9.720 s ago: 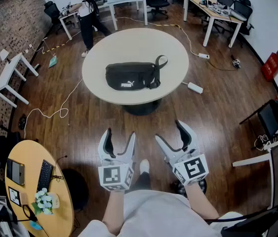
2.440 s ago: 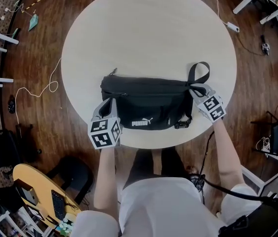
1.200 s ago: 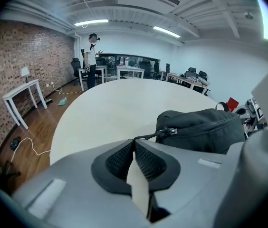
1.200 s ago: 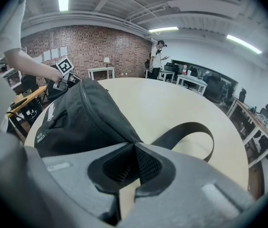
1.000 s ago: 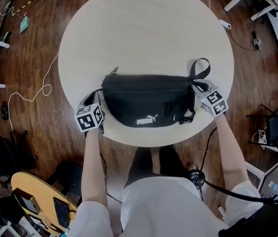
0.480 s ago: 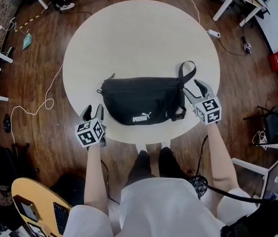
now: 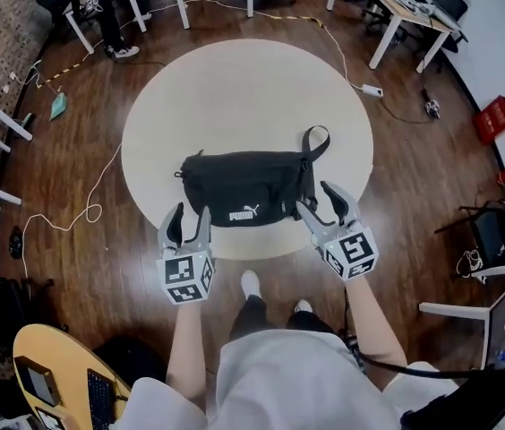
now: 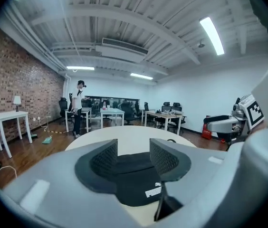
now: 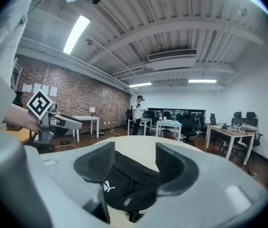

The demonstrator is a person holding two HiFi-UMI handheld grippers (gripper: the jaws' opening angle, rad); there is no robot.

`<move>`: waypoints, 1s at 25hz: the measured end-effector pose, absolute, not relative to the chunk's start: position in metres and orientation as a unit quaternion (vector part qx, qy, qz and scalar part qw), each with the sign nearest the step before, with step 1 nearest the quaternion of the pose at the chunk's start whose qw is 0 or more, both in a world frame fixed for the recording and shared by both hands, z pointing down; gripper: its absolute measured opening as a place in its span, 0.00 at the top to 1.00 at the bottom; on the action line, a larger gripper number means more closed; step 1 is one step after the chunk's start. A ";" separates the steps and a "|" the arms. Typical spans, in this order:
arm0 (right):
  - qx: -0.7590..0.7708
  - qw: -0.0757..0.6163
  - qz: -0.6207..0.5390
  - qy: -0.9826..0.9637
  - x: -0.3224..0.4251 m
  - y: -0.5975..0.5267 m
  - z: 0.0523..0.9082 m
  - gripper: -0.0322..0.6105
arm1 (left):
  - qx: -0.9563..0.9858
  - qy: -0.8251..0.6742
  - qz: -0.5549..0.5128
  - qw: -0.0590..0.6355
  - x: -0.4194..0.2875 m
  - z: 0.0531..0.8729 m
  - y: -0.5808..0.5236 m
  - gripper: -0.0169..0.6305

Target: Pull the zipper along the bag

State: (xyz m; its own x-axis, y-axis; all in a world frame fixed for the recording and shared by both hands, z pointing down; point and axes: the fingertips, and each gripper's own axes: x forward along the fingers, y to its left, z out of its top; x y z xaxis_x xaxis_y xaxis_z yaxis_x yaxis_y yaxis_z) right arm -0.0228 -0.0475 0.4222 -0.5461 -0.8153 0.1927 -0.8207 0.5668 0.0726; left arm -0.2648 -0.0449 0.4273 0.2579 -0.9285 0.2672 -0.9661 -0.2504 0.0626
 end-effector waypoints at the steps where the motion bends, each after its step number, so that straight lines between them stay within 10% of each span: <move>1: 0.456 0.095 0.005 -0.885 -0.022 -0.033 0.414 0.55 | 0.789 -0.603 0.081 0.085 -0.253 0.414 -0.033 0.61; 25: 0.461 -0.013 -0.028 -0.887 0.031 0.258 0.311 0.54 | 0.778 -0.627 0.036 -0.014 -0.116 0.315 0.266 0.67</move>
